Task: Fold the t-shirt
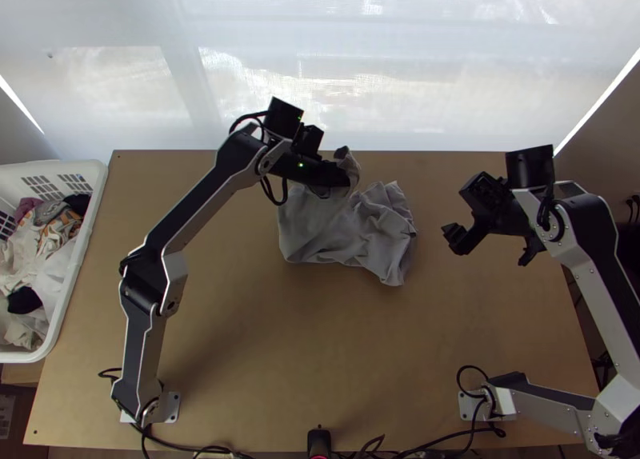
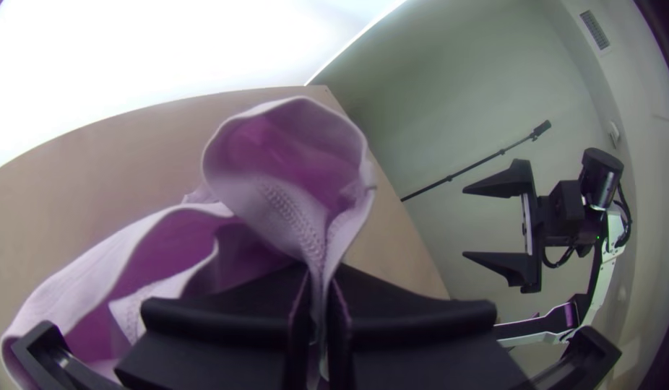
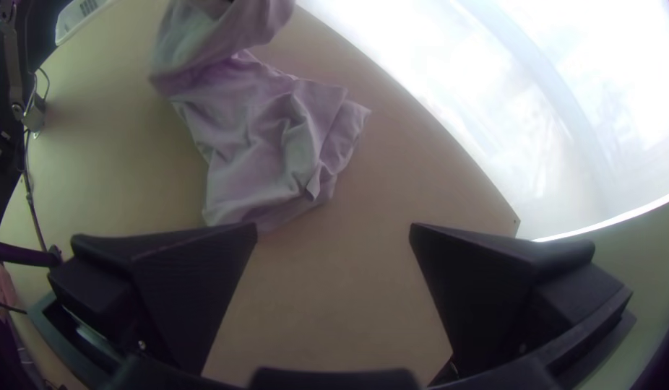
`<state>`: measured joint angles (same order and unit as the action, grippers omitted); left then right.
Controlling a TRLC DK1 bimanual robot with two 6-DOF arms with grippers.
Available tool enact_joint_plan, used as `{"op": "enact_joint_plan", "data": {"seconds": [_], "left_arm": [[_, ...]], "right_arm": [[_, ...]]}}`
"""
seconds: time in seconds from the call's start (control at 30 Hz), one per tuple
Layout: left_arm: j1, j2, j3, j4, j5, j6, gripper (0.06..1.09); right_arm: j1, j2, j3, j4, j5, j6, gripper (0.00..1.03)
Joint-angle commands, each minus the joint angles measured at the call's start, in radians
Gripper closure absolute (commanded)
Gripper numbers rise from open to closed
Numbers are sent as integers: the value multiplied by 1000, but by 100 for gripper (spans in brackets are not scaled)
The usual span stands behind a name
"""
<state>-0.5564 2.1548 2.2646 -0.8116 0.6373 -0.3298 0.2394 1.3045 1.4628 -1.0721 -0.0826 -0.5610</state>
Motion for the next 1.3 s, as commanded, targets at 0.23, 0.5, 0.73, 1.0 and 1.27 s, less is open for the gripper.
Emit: {"op": "enact_joint_plan", "data": {"seconds": [0.23, 0.5, 0.73, 1.0, 1.27], "left_arm": [[-142, 223, 15, 241, 36, -149, 105], [-163, 326, 15, 351, 35, -201, 105], [-154, 292, 15, 365, 35, -235, 105], [-27, 181, -10, 361, 35, -272, 105], [19, 204, 3, 374, 36, -275, 105]], "right_arm": [[-58, -120, -76, -74, 0, 18, 4], [-77, -154, -99, -109, 0, 27, 4], [-78, -177, -119, -129, 0, 30, 4], [-78, -198, -142, -132, 0, 33, 4], [-74, -202, -153, -127, 1, 33, 4]]}}
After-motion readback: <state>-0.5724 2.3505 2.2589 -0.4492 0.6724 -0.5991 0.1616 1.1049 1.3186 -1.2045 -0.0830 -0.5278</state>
